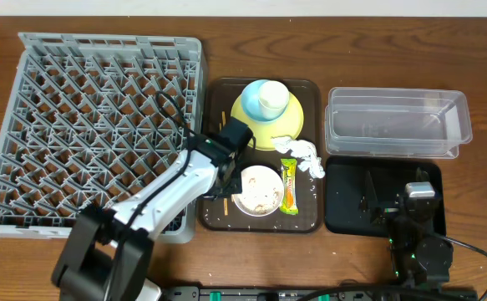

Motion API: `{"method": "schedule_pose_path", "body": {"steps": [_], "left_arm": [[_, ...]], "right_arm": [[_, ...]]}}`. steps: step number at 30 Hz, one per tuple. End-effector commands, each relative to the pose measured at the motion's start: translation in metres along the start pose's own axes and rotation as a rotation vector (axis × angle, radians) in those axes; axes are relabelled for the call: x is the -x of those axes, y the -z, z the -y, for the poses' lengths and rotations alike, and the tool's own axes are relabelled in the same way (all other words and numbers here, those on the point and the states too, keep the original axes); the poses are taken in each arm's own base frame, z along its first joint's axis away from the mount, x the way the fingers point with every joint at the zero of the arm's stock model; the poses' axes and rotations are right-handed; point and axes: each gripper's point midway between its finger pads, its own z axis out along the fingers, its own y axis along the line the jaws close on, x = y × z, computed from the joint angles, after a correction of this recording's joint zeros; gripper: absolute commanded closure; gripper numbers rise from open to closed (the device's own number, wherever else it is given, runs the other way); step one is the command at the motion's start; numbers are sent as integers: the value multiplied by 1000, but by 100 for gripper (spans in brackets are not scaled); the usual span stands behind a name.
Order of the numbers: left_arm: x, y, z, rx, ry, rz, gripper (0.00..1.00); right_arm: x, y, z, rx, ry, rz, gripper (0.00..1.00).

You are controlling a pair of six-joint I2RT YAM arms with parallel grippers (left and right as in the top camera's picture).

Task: Sort waste into correct bins and load items into the dishwasher
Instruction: 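Reach the left gripper over the tray and grasp the wooden chopsticks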

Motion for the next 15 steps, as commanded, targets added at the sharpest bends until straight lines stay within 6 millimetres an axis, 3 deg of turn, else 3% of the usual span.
{"method": "schedule_pose_path", "body": {"steps": [1, 8, 15], "left_arm": [[-10, -10, 9, -41, 1, -62, 92], [-17, -12, 30, -128, -19, -101, 92], [-25, -6, 70, -270, -137, -98, 92]], "right_arm": [[0, 0, 2, -8, -15, 0, 1], [0, 0, 2, -8, -15, 0, 1], [0, 0, 2, -8, -15, 0, 1]]}}
